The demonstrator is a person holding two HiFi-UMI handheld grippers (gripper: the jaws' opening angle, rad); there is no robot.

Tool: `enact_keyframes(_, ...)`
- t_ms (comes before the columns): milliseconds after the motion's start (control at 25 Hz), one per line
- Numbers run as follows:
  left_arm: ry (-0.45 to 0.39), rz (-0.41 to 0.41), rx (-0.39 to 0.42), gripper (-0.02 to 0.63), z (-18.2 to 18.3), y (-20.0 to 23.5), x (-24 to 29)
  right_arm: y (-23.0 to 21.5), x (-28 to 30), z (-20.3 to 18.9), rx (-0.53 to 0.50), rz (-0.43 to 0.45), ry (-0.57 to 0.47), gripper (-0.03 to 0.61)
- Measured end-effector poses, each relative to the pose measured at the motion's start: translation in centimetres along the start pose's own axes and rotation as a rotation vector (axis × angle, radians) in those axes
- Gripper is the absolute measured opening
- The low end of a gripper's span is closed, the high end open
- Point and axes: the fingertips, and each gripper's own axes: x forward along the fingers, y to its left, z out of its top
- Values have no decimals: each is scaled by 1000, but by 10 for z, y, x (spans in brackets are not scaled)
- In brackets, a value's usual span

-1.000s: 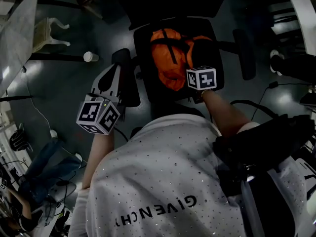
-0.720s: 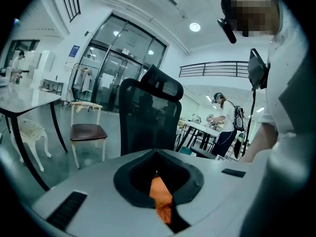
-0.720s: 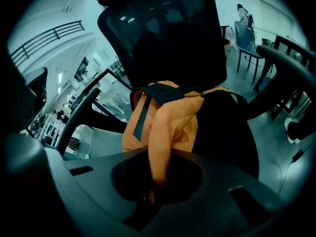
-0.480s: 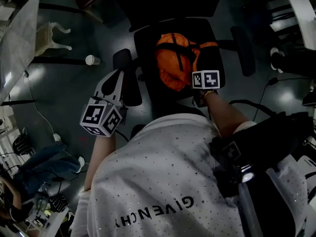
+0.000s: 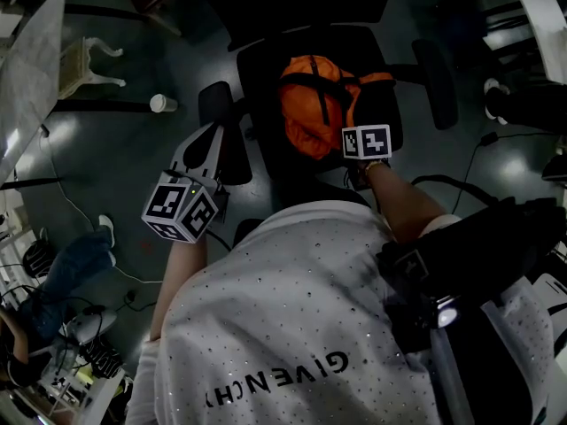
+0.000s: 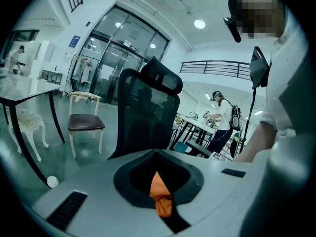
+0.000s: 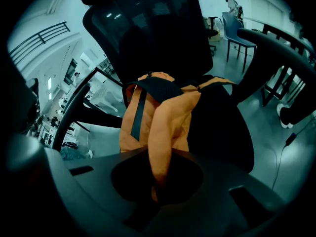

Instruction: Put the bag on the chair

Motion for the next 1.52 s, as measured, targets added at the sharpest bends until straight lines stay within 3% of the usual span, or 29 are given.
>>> enact_keyframes(400, 11, 52, -21, 0, -10, 4, -11, 7, 2, -5, -18, 93, 18, 32)
enact_keyframes(760, 5, 107, -22, 0, -19, -1, -34, 8, -6, -16, 3, 138, -56, 61)
enact_keyframes(1000, -100, 114, -118, 0, -6, -4, -59, 15, -22, -11, 6, 143, -112, 76)
enact_keyframes(1160, -154, 117, -124, 0, 14, 15, -89, 33, -32, -6, 68, 145, -147, 91)
enact_keyframes(1360, -169, 121, -129, 0, 14, 12, -115, 35, -45, -27, 73, 109, -147, 169)
enact_keyframes(1520, -164, 107, -123, 0, 9, 8, -132, 24, -53, -46, 142, 56, -168, 241)
